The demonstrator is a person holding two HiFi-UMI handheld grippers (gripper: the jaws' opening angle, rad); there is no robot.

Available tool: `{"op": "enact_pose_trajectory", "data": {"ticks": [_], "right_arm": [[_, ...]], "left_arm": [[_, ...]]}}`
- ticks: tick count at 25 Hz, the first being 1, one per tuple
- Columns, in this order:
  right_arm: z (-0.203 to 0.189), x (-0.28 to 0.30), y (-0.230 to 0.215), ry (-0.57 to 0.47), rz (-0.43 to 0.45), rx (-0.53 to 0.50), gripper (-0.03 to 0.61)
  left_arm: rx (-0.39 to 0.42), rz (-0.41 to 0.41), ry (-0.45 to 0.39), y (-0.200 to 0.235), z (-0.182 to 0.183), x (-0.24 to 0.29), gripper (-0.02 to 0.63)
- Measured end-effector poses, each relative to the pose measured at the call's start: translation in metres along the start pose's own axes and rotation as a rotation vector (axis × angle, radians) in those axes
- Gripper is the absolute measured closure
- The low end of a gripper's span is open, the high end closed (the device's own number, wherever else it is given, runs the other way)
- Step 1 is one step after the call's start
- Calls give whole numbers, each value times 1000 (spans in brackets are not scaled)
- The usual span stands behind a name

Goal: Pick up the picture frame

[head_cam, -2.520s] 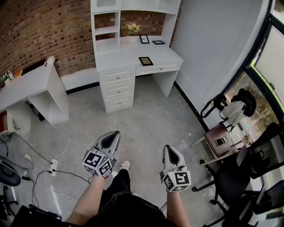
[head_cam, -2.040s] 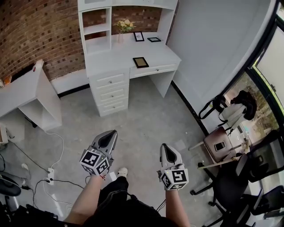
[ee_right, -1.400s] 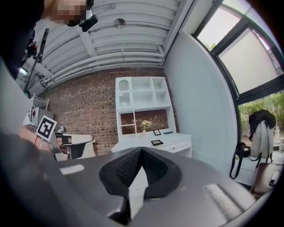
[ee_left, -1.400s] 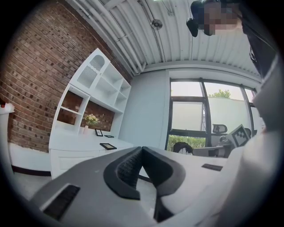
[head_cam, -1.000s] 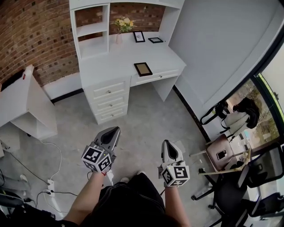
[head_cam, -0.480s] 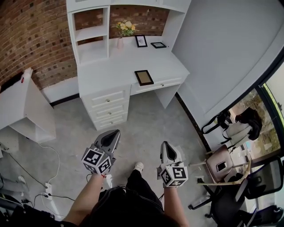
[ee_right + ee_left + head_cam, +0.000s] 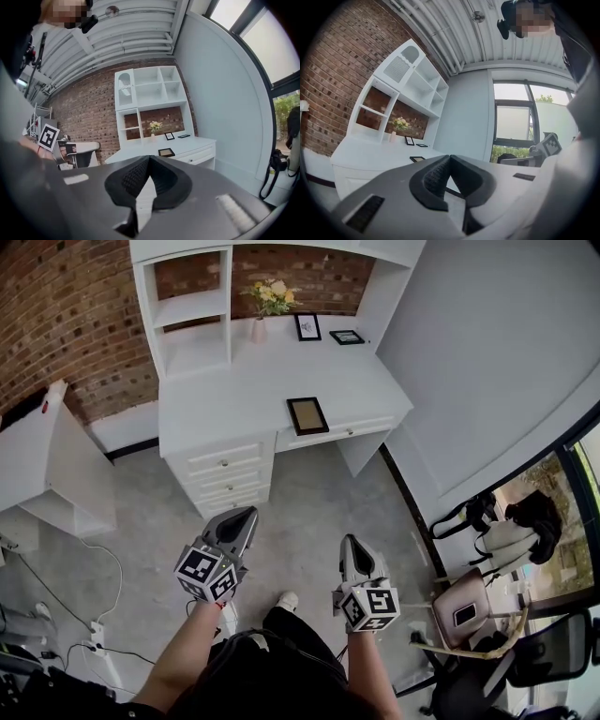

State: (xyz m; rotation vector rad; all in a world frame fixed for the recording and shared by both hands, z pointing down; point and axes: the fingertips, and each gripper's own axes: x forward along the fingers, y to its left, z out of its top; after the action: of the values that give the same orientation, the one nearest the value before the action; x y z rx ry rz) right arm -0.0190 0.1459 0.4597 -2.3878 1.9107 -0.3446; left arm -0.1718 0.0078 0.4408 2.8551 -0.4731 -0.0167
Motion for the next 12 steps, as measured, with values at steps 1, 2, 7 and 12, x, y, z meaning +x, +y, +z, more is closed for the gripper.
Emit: {"op": "enact_pose_trajectory", "data": {"ticks": [1,2,7,12], "right_arm": [[0,5,-7,5,-2,5,575],[0,9,-13,8,-5,11,575],[1,30,-33,21,13,24,575],[-1,52,-50,28,53,56,575]], "left_arm": [[-1,3,2,1,0,6,621],[-1,6,6,2,-1,12,621],[0,28,14,8,-2,36,621],[-4,61,22,14,-7,59,621]]}}
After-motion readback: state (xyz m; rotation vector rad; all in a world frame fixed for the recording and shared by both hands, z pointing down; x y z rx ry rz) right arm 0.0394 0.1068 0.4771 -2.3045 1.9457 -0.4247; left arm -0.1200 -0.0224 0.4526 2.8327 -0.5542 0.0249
